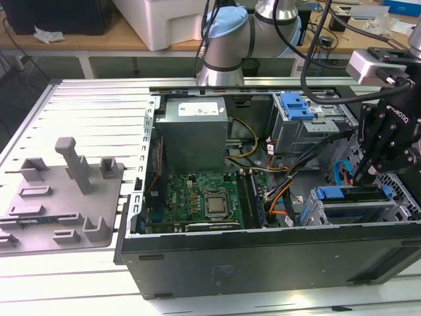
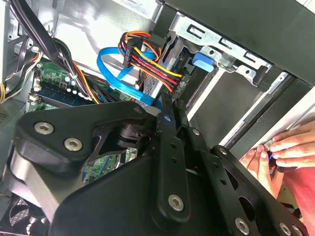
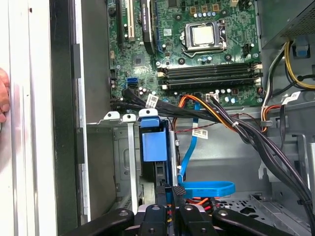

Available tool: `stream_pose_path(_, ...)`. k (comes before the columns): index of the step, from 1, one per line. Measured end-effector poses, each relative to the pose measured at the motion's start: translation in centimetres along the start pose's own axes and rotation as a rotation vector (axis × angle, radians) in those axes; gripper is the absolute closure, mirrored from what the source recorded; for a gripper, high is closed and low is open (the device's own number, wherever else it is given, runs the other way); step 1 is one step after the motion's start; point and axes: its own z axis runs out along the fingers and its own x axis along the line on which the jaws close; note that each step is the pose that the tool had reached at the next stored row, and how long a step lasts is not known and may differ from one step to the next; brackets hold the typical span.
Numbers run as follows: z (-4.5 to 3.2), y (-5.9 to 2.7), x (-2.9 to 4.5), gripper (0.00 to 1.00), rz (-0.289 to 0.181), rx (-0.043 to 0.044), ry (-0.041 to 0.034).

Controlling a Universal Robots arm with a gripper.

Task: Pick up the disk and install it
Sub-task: 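Insert the second disk wire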

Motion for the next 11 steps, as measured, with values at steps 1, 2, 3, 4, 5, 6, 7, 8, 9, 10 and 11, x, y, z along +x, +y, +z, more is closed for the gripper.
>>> stream_pose_path(1,0.02,0.0,0.0,0.84,0.0,0.0,0.0001)
stream_pose_path(2,0.04,0.0,0.0,0.84,0.0,0.0,0.0001)
stream_pose_path(3,0.09,0.0,-0.01,0.84,0.0,0.0,-0.0001)
stream_pose_path(4,0.11,0.0,-0.01,0.84,0.0,0.0,-0.0001)
stream_pose_path(5,0.14,-0.01,-0.01,0.84,0.0,0.0,-0.0002)
stream_pose_path(6,0.17,-0.01,-0.02,0.84,0.0,0.0,-0.0001)
stream_pose_path(7,0.2,-0.02,-0.02,0.84,0.0,0.0,-0.0002)
stream_pose_path(8,0.22,-0.02,-0.02,0.84,0.0,0.0,-0.0001)
stream_pose_path(9,0.25,-0.04,-0.03,0.84,0.0,0.0,-0.0001)
stream_pose_path(10,0.26,-0.06,-0.03,0.84,0.0,0.0,-0.0001)
stream_pose_path(11,0.27,-0.08,-0.03,0.84,0.0,-0.0001,-0.0001)
